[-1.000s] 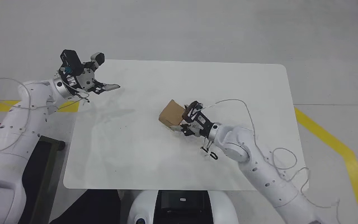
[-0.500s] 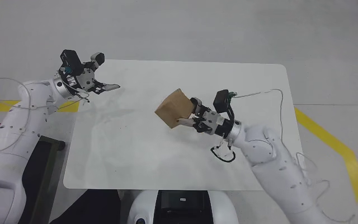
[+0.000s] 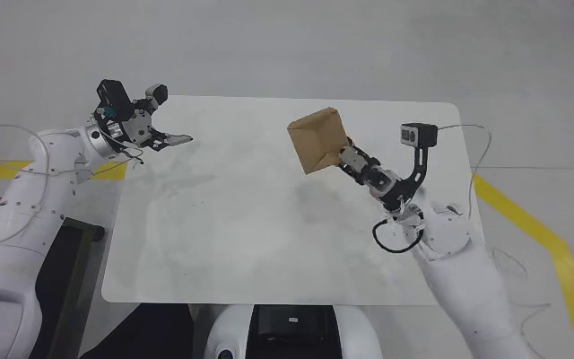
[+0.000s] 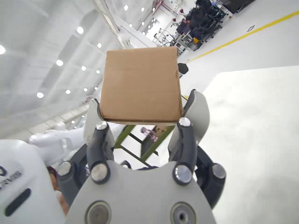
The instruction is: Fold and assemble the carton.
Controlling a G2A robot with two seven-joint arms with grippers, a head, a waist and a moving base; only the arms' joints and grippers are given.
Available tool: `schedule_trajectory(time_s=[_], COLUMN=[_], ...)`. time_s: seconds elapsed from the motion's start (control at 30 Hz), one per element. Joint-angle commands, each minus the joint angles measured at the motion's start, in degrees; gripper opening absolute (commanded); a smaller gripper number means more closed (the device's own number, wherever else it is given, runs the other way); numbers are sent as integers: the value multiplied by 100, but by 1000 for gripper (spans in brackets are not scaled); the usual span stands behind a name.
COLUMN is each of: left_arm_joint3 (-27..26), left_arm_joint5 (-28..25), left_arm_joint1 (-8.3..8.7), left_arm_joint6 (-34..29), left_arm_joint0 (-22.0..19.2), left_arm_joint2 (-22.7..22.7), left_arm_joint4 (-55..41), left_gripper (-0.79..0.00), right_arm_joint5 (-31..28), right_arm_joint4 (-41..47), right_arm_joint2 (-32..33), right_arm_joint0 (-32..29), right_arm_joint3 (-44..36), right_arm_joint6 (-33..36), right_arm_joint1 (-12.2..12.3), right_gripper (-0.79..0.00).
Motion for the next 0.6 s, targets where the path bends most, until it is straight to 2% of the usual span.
schedule_trajectory(time_s=[0.0,0.2,0.4,0.57], left_arm_joint3=[0,0,0,0], left_arm_joint5=[0,0,0,0], left_arm_joint1=[0,0,0,0], left_arm_joint6=[0,0,0,0], left_arm_joint0=[0,0,0,0], left_arm_joint2=[0,0,0,0], left_arm_joint4=[0,0,0,0], left_gripper=[0,0,0,0], right_arm_joint5=[57,21,5,70], right_arm_joint4=[779,2080,2927,3211], right_arm_joint2=[14,80,147,323], right_arm_joint0=[58,207,226,79], right_arm_joint3=[108,289,327,175], right_arm_joint6=[225,900,1507,1802], right_arm_joint1=[-7,-30,-49,-36], right_gripper=[-785,-785,-785,-785])
